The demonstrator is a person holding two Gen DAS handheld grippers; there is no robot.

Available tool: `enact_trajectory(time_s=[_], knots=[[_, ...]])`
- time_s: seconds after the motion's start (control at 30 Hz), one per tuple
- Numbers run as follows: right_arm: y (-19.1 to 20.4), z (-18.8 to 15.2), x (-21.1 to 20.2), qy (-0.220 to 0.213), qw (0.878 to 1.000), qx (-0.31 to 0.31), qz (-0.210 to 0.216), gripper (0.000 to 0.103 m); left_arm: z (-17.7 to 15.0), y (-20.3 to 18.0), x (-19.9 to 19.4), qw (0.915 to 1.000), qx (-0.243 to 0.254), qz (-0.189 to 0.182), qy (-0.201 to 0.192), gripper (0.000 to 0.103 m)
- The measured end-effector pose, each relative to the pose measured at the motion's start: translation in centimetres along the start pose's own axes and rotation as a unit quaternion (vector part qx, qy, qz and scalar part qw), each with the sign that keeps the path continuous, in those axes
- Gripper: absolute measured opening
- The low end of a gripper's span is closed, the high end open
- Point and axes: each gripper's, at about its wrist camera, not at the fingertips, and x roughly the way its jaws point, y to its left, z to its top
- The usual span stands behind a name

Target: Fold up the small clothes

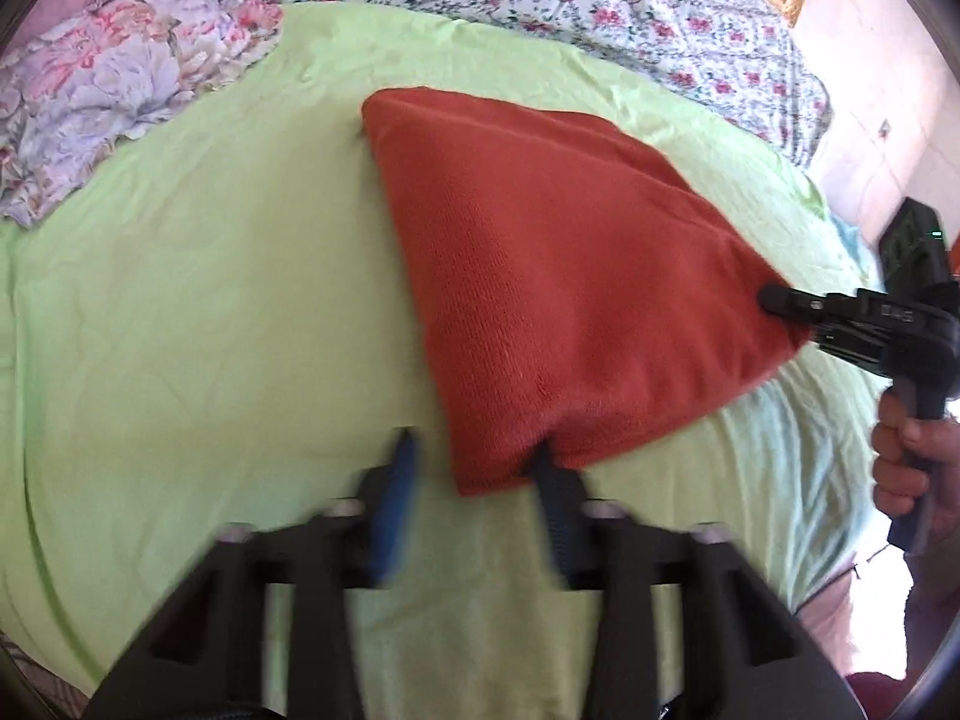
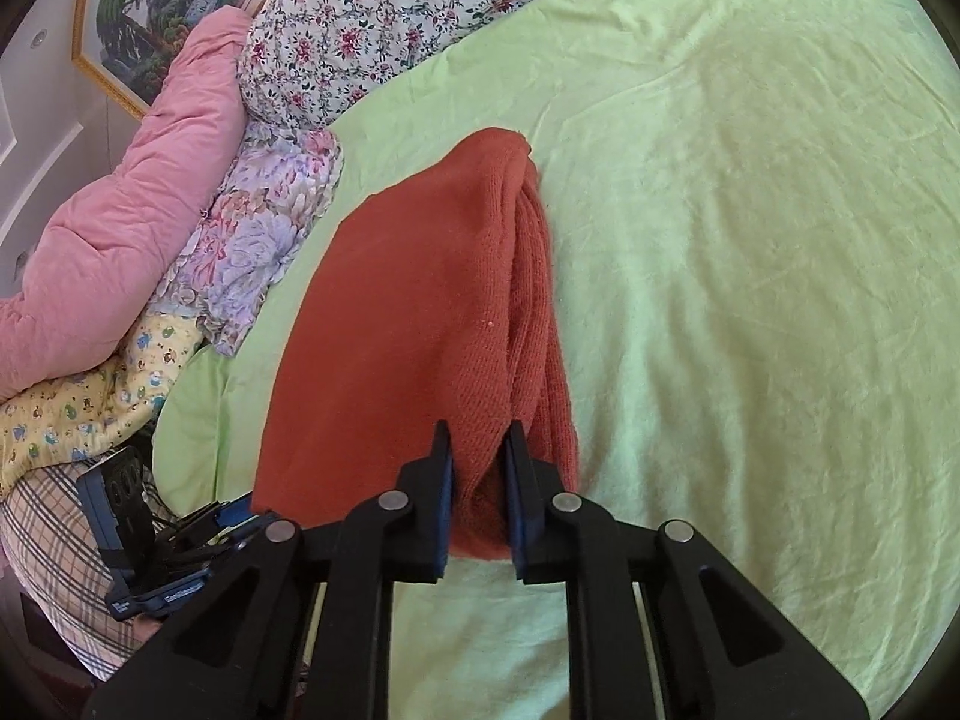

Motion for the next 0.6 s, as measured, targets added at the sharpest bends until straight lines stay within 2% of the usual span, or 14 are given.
enact_trajectory(time_s=[0.07, 0.13, 0.27, 0.33, 0.43, 0.5, 0.6], knots=[[0.2, 0.1, -0.2, -0.004, 1.0, 0.002, 0.007, 0.014, -0.1, -0.8, -0.4, 0.9997, 0.011, 0.015, -0.018, 0.012], [0.5, 0.2, -0.9, -0.014, 1.0, 0.003, 0.017, 0.012, -0.3, -1.2, -0.8, 0.9989, 0.021, 0.03, -0.03, 0.009], [1.8, 0.2, -3.1, -0.046, 0.998, -0.02, 0.047, 0.01, -0.7, -0.3, -0.8, 0.9995, -0.004, 0.015, -0.027, 0.008], [1.3, -0.4, -2.2, -0.029, 0.999, -0.032, 0.015, 0.009, -1.1, 0.2, -0.3, 0.9997, -0.017, 0.006, -0.016, 0.007], [-1.6, -1.6, 0.4, 0.007, 1.0, -0.001, -0.016, 0.008, -1.5, 0.2, 0.1, 0.9998, -0.016, 0.005, -0.008, 0.007], [-2.7, -2.0, 0.9, 0.006, 1.0, 0.019, -0.011, 0.008, -1.5, -0.2, -0.1, 0.9999, -0.009, 0.009, -0.009, 0.007], [-2.0, -1.6, 0.6, -0.005, 1.0, 0.001, -0.024, 0.007, -1.5, -0.2, 0.1, 0.9999, -0.01, 0.004, -0.003, 0.007]])
